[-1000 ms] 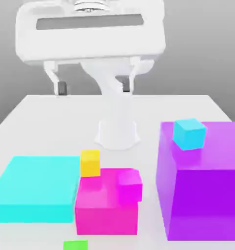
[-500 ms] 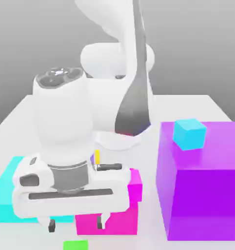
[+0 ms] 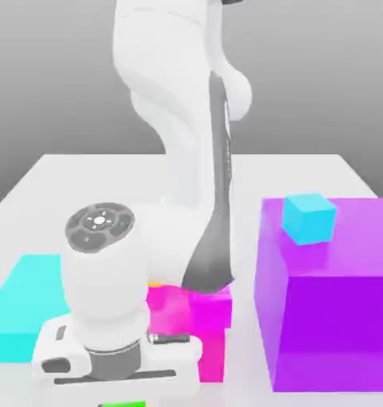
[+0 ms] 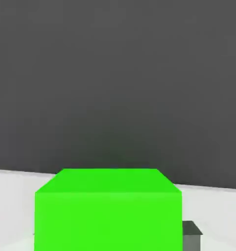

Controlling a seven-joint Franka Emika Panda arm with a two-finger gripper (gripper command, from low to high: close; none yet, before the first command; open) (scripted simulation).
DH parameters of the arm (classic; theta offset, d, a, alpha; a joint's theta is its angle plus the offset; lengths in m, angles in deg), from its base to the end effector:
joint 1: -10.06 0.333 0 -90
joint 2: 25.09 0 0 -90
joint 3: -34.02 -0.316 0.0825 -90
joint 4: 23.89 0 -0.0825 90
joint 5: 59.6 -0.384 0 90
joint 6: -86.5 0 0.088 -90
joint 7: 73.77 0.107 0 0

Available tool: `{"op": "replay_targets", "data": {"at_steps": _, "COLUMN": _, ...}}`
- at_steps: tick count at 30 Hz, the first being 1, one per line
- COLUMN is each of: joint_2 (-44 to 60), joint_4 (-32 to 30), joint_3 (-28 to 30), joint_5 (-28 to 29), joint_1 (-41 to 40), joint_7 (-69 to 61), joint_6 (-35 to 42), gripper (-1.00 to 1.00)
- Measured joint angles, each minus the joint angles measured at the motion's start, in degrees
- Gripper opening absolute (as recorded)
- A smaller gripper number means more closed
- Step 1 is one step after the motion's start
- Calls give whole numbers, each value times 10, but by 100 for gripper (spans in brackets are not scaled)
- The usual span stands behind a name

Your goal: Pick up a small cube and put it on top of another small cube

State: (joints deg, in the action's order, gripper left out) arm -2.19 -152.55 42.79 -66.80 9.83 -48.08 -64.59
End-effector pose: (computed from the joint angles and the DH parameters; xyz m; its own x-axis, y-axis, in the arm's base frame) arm 0.5345 -0.0900 0.1885 0.7624 -0.6471 -0.0012 -0.6471 -0.7624 -0.0007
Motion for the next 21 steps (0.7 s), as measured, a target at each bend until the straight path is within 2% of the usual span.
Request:
{"op": "replay_targets", "data": {"at_steps": 8, "joint_2": -161, "joint_4": -84, "joint_3": -17, "joint_5": 2, "joint_1": 34, "joint_7": 60, "joint_6": 79, "gripper": -100}}
{"op": "replay_targets", "data": {"at_steps": 18, "joint_2": -368, "joint_4": -196, "joint_3": -59, "joint_5": 63, "joint_1": 59, "joint_7": 183, "joint_6": 168, "gripper": -100}}
{"op": "replay_targets", "data": {"at_steps": 21, "joint_2": -370, "joint_4": -223, "joint_3": -70, "joint_5": 73, "joint_1": 57, "joint_7": 202, "joint_6": 142, "gripper": -100}}
